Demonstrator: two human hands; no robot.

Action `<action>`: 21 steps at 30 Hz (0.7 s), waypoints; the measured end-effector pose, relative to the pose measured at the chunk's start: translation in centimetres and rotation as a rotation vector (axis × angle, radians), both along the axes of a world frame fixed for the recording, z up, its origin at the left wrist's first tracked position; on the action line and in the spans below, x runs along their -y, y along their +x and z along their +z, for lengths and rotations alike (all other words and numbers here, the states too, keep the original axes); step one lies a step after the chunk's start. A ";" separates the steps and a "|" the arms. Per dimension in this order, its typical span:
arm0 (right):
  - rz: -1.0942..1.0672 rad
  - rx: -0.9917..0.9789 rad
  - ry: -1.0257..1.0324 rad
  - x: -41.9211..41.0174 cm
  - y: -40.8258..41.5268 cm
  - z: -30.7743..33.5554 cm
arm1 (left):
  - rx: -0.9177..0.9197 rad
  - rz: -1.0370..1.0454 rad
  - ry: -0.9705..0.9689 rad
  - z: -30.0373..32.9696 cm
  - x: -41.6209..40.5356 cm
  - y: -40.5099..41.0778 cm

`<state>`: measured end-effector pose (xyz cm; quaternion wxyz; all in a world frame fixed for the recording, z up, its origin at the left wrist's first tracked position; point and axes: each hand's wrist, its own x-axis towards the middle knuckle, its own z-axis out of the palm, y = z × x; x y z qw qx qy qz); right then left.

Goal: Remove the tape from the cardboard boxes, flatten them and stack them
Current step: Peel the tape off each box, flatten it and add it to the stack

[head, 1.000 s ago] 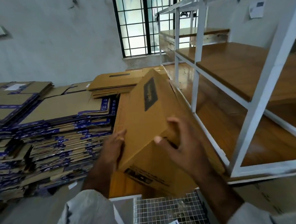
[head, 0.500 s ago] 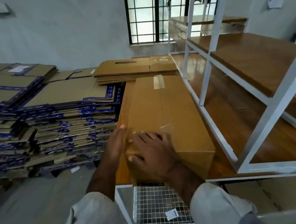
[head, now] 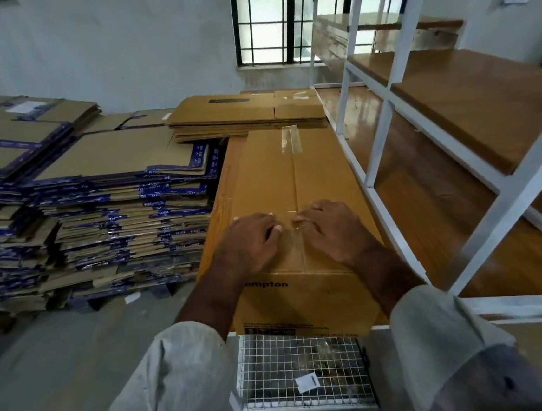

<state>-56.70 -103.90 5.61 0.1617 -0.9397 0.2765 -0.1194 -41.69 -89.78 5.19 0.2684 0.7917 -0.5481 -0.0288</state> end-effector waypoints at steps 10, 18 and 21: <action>0.006 0.024 0.043 -0.4 1.1 1.3 | -0.038 -0.039 0.061 0.6 -0.4 0.4; -0.117 -0.054 0.003 -1.8 2.7 3.1 | 0.227 -0.251 0.071 -0.2 -1.7 0.8; -0.165 0.102 -0.153 -5.1 1.7 2.7 | 0.208 -0.233 0.035 -0.2 -1.8 1.4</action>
